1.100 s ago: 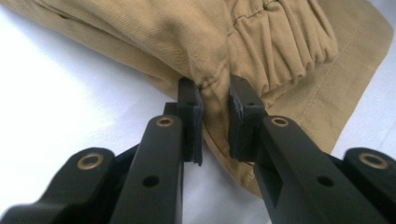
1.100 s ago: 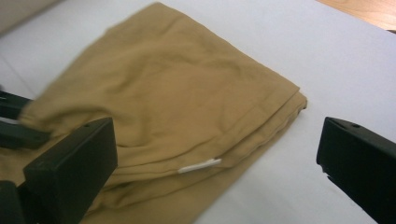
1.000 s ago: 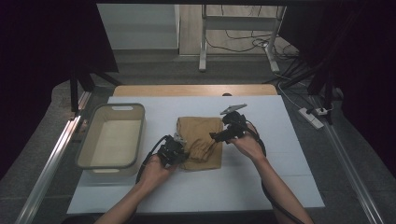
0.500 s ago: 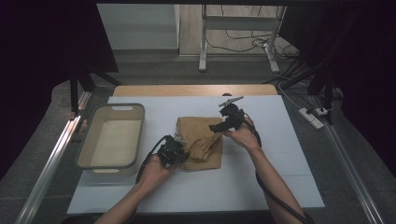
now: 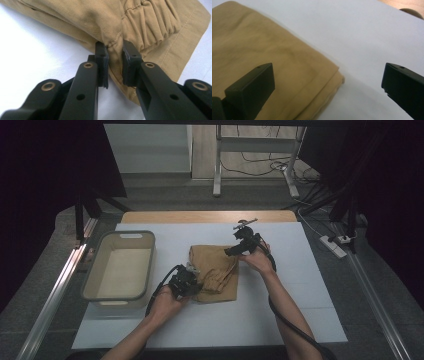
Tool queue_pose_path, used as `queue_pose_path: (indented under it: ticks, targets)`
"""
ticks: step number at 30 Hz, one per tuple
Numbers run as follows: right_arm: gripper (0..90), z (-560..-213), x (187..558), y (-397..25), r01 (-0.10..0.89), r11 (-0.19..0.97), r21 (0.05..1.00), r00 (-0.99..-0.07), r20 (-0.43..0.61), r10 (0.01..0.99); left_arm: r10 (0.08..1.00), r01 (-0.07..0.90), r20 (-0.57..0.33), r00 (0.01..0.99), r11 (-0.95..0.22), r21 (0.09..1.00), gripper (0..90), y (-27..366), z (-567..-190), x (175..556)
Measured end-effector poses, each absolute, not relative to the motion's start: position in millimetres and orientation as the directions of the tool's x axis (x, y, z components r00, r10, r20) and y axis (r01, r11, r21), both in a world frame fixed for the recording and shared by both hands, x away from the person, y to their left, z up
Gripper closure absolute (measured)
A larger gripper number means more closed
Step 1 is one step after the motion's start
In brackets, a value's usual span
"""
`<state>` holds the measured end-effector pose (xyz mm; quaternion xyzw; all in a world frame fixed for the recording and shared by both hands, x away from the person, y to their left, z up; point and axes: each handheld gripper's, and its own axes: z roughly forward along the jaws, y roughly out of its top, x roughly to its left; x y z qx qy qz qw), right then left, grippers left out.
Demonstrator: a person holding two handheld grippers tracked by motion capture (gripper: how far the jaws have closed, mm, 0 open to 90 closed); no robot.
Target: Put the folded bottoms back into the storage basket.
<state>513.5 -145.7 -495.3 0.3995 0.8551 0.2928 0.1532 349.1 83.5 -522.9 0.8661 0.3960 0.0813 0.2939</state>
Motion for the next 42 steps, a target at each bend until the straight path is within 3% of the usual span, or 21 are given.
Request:
queue_pose_path:
  ticks: [11,15,19,21,27,31,34,42]
  targets:
    - [0.0,-516,528,-142,0.608,0.554,0.568,-0.634,-0.073,0.770,0.734,0.642,-0.100,0.672,-0.510,0.572,76.7,84,-523,350]
    - [3.4,-522,530,-150,0.637,0.520,0.569,-0.635,0.004,0.773,0.735,0.640,-0.095,0.672,-0.511,0.573,76.6,84,-523,349]
    - [6.0,-522,528,-151,0.629,0.525,0.574,-0.641,0.000,0.767,0.734,0.638,-0.093,0.673,-0.512,0.575,76.5,84,-523,349]
    - [14.2,-520,527,-151,0.623,0.530,0.576,-0.651,0.006,0.759,0.734,0.639,-0.096,0.672,-0.510,0.576,76.5,84,-523,349]
    - [56.2,-512,519,-149,0.594,0.565,0.573,-0.716,0.054,0.696,0.734,0.645,-0.113,0.670,-0.499,0.578,76.5,86,-524,350]
    - [76.5,-511,517,-147,0.574,0.583,0.575,-0.743,0.067,0.666,0.736,0.646,-0.114,0.667,-0.496,0.580,76.5,86,-524,349]
    - [80.8,-510,516,-144,0.563,0.602,0.566,-0.750,0.044,0.660,0.736,0.647,-0.118,0.666,-0.493,0.582,76.5,86,-524,349]
    - [82.0,-508,518,-142,0.577,0.604,0.550,-0.742,0.045,0.668,0.733,0.654,-0.142,0.665,-0.480,0.585,76.7,89,-525,351]
